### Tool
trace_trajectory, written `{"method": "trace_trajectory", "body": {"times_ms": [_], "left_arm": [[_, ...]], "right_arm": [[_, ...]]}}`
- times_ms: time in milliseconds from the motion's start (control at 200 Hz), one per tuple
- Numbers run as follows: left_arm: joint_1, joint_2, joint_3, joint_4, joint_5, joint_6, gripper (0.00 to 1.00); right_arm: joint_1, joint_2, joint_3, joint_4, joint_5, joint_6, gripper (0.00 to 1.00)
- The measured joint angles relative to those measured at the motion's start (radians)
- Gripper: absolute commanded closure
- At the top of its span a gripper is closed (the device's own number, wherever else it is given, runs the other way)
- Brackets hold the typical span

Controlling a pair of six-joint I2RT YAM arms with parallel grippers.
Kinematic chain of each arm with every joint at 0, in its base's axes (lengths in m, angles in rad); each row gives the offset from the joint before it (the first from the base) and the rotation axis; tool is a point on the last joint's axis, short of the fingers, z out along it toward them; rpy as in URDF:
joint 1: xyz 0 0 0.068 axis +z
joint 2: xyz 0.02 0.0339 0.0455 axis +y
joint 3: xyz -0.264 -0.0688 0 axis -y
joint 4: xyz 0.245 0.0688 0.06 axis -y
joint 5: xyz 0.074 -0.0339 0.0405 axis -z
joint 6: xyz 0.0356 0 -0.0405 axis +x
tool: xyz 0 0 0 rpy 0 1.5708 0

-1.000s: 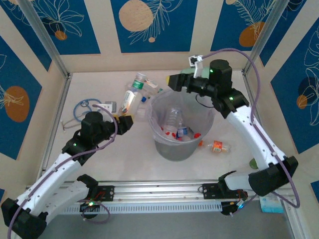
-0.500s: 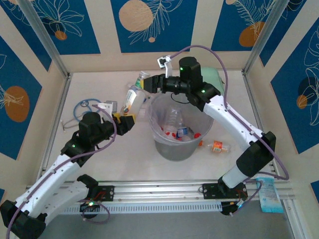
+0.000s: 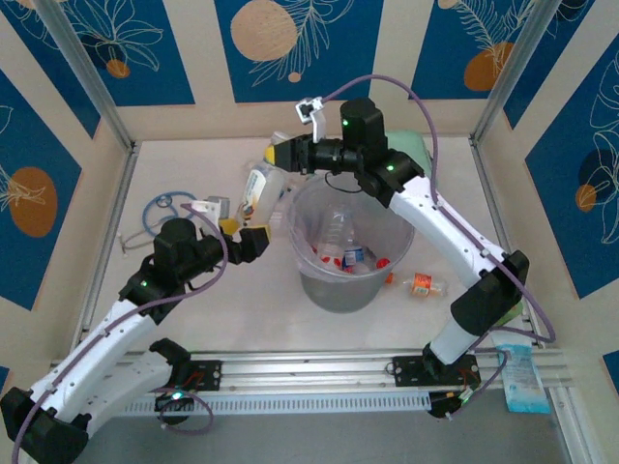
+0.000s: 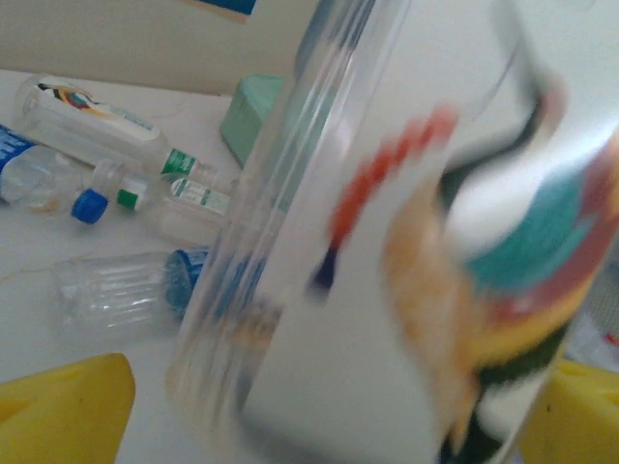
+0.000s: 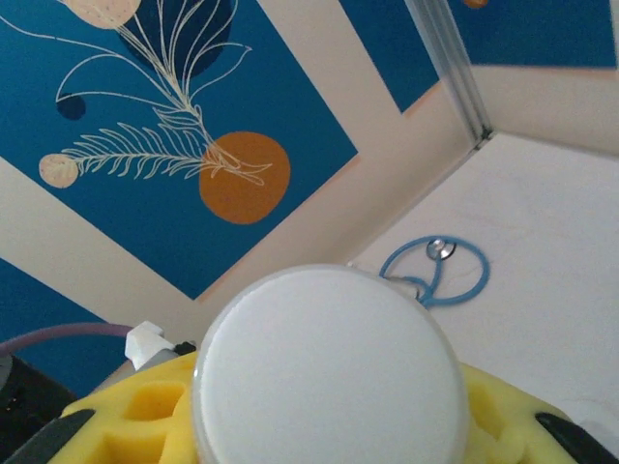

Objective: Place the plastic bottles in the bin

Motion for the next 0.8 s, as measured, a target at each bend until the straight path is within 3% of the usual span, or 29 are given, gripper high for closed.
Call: {"method": "trace_trajectory", "body": {"times_ms": [230, 595, 800], "left_arm": [[0.000, -0.004, 0.000, -0.093, -0.062, 0.016, 0.00], [0.000, 0.130, 0.000, -0.123, -0.109, 0.011, 0.00], [0.000, 0.190, -0.014, -0.076, -0.105, -0.004, 0.00]], "right_arm": [[-0.029, -0.063, 0.143, -0.119, 0.100, -0.131, 1.00], [-0.129, -0.431, 0.047, -0.248, 0.343, -0.320, 1.00], [-0.126, -0.425, -0.015, -0.315, 0.386, -0.375, 1.00]]}}
